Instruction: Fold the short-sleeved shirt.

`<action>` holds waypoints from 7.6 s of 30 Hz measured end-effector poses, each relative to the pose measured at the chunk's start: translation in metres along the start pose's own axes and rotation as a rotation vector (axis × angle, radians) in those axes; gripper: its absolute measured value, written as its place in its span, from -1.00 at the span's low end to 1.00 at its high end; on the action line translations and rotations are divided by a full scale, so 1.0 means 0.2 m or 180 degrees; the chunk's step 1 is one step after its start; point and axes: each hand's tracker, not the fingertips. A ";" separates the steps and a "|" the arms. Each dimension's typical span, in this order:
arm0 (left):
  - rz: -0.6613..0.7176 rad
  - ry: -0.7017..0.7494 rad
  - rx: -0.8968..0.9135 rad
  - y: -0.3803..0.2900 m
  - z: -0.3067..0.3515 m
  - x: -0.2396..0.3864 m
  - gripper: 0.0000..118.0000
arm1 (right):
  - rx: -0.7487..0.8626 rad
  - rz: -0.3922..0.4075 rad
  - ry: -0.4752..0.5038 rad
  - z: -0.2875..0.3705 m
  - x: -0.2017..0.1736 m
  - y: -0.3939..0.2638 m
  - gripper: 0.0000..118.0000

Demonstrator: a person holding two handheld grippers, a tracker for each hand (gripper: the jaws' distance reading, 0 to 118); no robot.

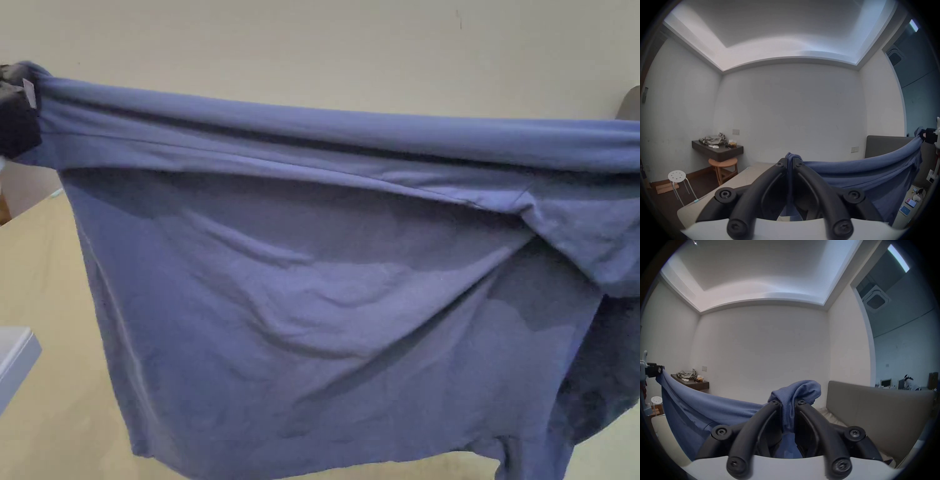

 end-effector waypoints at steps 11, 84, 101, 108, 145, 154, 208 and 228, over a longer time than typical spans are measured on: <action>-0.0109 0.0032 0.0159 0.25 -0.29 0.02 -0.95 | 0.0214 0.0355 -0.0100 -0.28 -0.05 0.25 -0.75; -0.0961 0.0021 -0.3629 -1.79 0.47 -0.25 -0.52 | -0.3851 0.0003 0.0330 0.45 -0.21 -1.74 0.50; -0.0528 -0.0027 -0.0443 -0.65 -0.02 0.35 0.48 | -0.0808 0.0537 0.0340 0.01 -0.60 -0.51 0.78; -0.0691 -0.0088 -0.0104 -0.61 -0.07 0.54 -0.92 | -0.0497 0.0647 0.0372 -0.03 -0.80 -0.50 -0.96; -0.0395 0.0352 -0.3238 -2.34 -1.72 -0.06 0.51 | -0.2280 0.0690 0.0042 -0.61 -0.40 -1.51 -0.96; -0.0808 -0.0037 -0.2934 -2.16 -1.50 0.11 -1.00 | -0.2346 0.0574 0.0207 -0.73 -0.41 -1.48 -0.96; -0.0609 0.0463 -0.0070 -0.17 -0.18 -0.09 -1.00 | -0.0366 0.0440 0.0140 -0.25 -0.14 -0.21 -0.94; -0.0627 0.0335 0.0316 0.43 -0.51 -0.03 -1.00 | 0.0009 0.0569 -0.0176 -0.67 -0.13 0.38 -0.94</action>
